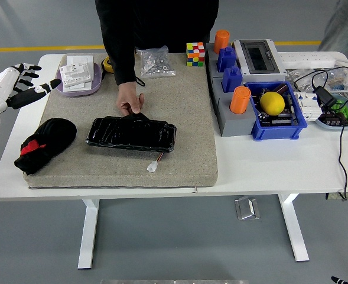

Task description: Pick the rag up,wipe the panel,place it on the desk

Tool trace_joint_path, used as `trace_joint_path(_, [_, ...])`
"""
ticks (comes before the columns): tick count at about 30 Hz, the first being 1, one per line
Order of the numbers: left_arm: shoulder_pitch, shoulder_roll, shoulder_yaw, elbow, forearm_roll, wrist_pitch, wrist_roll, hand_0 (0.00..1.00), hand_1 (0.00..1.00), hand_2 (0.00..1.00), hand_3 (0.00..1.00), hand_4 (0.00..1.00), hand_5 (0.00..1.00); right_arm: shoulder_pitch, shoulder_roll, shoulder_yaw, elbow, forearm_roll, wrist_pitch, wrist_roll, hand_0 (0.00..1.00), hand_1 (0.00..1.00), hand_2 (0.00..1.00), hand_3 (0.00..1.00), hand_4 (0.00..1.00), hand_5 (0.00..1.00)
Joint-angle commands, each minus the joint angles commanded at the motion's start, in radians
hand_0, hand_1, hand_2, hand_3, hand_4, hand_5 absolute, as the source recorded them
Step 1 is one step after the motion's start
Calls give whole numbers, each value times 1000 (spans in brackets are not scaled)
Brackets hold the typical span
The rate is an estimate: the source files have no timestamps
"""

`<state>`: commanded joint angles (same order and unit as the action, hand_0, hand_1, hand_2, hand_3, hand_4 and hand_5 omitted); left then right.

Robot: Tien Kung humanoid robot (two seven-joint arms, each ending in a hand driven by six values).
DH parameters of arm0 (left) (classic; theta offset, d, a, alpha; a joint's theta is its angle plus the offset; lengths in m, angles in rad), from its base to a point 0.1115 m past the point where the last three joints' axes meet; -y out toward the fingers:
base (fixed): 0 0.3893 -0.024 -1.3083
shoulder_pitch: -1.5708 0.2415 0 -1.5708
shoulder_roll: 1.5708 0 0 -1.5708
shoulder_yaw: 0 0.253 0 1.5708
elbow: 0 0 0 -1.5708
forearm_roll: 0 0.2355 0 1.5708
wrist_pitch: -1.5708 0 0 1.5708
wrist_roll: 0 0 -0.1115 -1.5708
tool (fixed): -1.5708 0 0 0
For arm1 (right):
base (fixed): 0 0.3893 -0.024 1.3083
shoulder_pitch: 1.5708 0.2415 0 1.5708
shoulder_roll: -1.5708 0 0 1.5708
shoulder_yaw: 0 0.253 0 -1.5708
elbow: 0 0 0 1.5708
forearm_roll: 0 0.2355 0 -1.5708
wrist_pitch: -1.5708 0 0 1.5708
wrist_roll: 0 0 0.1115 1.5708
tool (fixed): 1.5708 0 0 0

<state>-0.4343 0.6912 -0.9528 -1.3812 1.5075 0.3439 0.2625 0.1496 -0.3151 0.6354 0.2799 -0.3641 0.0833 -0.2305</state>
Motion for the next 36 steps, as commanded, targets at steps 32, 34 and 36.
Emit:
trace_joint_path(32, [41, 70, -168, -181, 29, -40, 55, 445, 646, 751, 802, 998, 776, 6, 4, -24, 2, -3, 3, -5, 781, 664, 717, 640, 998, 555])
trace_joint_path(34, [45, 69, -167, -180, 28, -39, 55, 445, 646, 751, 802, 998, 776, 6, 4, -25, 2, -4, 3, -5, 781, 664, 717, 640, 998, 555])
trace_joint_path(36, [47, 69, -166, -180, 29, -40, 58, 445, 646, 751, 802, 998, 776, 5, 4, -26, 2, -3, 3, -5, 781, 664, 717, 640, 998, 555])
